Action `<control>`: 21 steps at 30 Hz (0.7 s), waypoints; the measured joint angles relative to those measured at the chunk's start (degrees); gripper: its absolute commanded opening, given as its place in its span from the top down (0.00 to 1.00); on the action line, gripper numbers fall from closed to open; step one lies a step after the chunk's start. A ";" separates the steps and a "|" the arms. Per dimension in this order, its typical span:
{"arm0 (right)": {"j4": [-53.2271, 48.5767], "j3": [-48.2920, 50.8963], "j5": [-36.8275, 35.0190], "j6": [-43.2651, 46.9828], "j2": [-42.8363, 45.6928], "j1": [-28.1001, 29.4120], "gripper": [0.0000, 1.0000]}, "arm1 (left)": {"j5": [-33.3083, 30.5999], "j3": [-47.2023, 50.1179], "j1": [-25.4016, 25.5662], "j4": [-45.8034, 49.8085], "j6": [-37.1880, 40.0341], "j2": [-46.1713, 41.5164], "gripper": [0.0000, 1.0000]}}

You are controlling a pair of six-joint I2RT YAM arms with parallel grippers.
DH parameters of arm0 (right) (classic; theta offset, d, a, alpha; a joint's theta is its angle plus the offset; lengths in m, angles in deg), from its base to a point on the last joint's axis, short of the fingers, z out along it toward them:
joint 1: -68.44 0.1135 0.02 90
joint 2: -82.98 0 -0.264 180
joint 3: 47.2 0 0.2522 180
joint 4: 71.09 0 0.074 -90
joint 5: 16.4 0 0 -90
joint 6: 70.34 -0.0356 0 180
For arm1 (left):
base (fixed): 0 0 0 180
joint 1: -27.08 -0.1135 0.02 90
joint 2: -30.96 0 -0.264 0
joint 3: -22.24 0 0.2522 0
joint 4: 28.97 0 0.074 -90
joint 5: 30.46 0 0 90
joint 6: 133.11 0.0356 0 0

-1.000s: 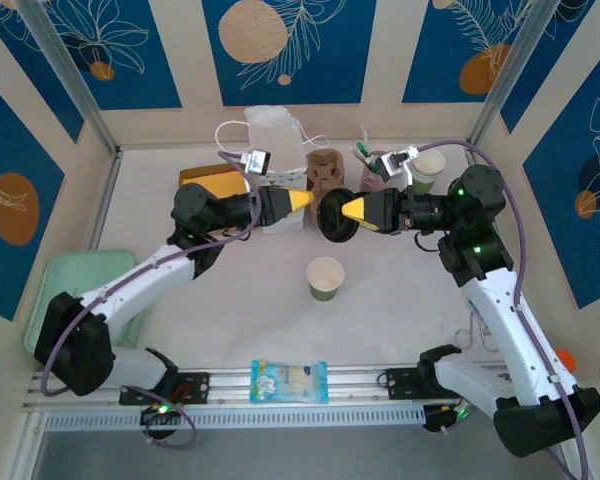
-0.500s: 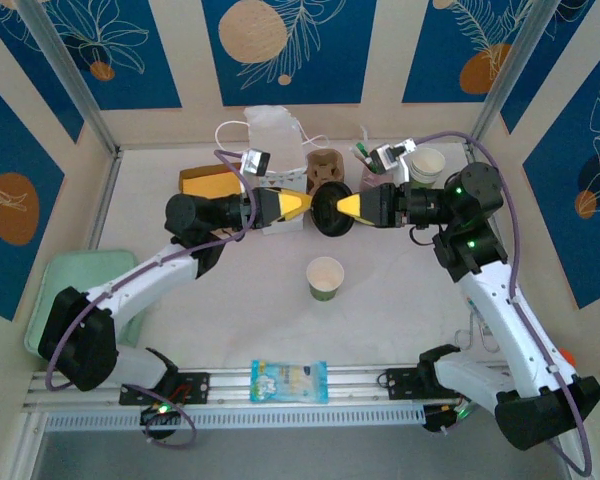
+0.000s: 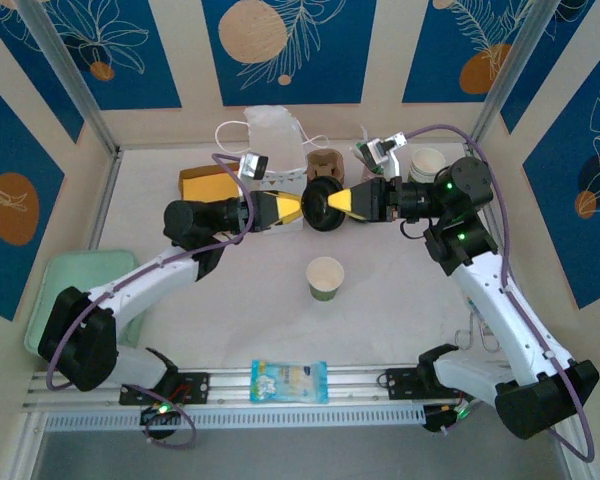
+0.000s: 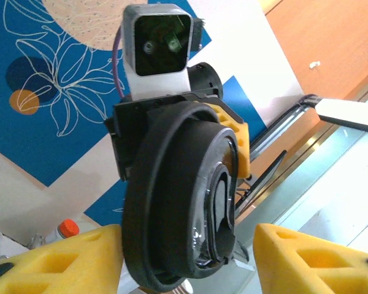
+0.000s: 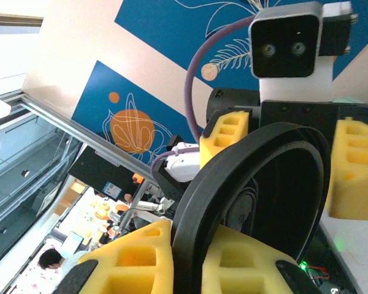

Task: Pack the takeout coffee

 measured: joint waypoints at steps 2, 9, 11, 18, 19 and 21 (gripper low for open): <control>0.98 0.02 0.02 -0.39 -0.26 0.13 0.88 | -0.04 0.00 0.00 -0.39 -0.52 0.00 0.51; 1.81 0.15 -0.22 -0.37 -0.24 0.20 0.88 | -0.35 0.02 0.02 -0.48 -1.31 0.02 0.64; 1.33 0.15 -0.42 0.07 -0.13 0.17 0.88 | -0.35 0.09 0.00 -0.26 -1.38 0.02 0.66; -3.91 0.17 -2.08 3.52 1.14 0.17 0.87 | -0.37 0.50 0.00 0.90 -1.11 0.07 0.70; -5.29 0.17 -2.49 4.37 1.42 0.17 0.87 | -0.35 0.57 0.00 1.22 -0.85 0.07 0.70; -7.74 0.17 -3.28 5.92 1.90 0.17 0.86 | -0.37 0.70 0.00 2.03 -0.20 0.07 0.72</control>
